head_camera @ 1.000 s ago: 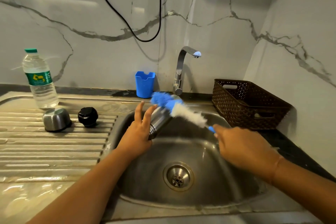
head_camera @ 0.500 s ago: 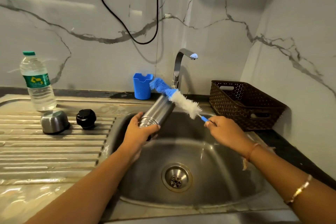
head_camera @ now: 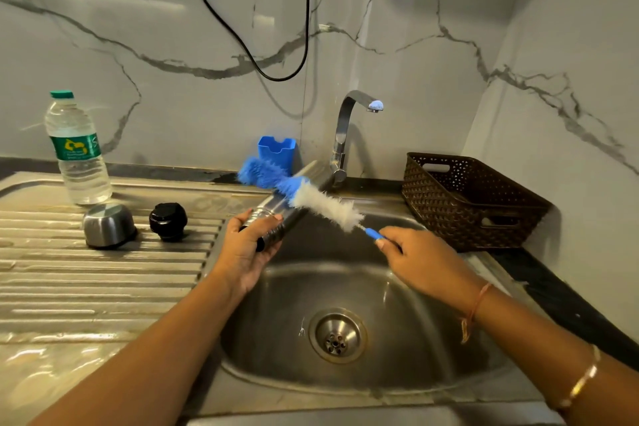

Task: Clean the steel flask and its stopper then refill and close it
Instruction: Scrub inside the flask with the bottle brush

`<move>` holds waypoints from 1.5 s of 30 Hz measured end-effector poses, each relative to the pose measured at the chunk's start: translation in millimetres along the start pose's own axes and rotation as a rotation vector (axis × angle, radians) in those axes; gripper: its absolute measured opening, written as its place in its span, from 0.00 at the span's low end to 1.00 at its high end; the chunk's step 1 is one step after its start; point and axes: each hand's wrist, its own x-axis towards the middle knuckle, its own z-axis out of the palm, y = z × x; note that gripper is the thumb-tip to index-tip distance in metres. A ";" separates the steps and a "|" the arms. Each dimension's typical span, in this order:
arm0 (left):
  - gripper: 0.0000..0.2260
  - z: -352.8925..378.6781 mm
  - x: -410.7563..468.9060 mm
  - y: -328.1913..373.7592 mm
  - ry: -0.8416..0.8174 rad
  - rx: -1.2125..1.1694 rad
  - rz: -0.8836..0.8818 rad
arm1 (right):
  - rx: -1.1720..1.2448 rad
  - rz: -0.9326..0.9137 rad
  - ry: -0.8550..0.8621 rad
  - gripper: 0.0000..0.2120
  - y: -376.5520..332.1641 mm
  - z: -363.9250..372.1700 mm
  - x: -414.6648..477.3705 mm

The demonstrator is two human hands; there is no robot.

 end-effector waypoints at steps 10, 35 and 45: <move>0.32 1.6 -2.7 -9.3 0.006 0.027 0.023 | -0.074 0.054 -0.052 0.09 -8.4 -7.9 -18.1; 0.25 -0.9 -4.7 13.0 -0.086 0.001 0.113 | -0.012 0.123 -0.211 0.16 -0.2 -34.0 2.8; 0.24 -1.9 -7.7 17.4 -0.112 -0.049 0.068 | 0.057 0.287 -0.234 0.15 20.3 -15.9 10.7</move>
